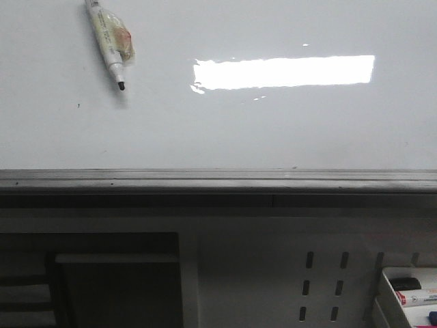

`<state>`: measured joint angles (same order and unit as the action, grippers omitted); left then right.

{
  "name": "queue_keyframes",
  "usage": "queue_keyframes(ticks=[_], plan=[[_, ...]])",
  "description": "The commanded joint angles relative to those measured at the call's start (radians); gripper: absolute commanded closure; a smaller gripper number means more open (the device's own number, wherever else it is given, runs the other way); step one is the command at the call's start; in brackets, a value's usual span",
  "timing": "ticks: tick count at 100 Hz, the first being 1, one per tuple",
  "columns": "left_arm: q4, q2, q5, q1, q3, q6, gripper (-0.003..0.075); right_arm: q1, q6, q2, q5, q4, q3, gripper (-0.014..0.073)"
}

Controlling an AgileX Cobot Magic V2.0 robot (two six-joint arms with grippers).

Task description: Write number 4 on whiteboard

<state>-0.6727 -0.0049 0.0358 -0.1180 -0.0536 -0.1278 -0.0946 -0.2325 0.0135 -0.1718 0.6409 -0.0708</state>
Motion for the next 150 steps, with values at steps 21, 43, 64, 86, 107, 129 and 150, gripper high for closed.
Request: queue_keyframes(ticks=[21, 43, 64, 86, 107, 129, 150], plan=[[0.288, 0.268, 0.249, 0.0, -0.37, 0.006, 0.0741, 0.006, -0.086, 0.334, -0.119, -0.093, -0.292, 0.0657], [0.276, 0.514, 0.313, 0.0, -0.52, 0.006, 0.0741, 0.006, -0.163, 0.556, -0.225, -0.095, -0.469, 0.0658], [0.112, 0.64, 0.32, -0.017, -0.552, -0.121, 0.0738, 0.006, -0.199, 0.629, -0.244, -0.088, -0.509, 0.0621], [-0.21, 0.779, 0.299, -0.11, -0.563, -0.459, 0.0572, 0.006, -0.199, 0.631, -0.23, -0.084, -0.509, 0.0214], [-0.368, 0.941, 0.247, -0.206, -0.619, -0.594, 0.0274, 0.006, -0.199, 0.631, -0.229, -0.084, -0.509, 0.0177], [-0.372, 1.097, 0.208, -0.251, -0.719, -0.596, 0.0324, 0.006, -0.2, 0.631, -0.229, -0.084, -0.509, 0.0177], [-0.388, 1.212, 0.217, -0.259, -0.8, -0.596, 0.0331, 0.006, -0.2, 0.631, -0.229, -0.084, -0.509, 0.0177]])
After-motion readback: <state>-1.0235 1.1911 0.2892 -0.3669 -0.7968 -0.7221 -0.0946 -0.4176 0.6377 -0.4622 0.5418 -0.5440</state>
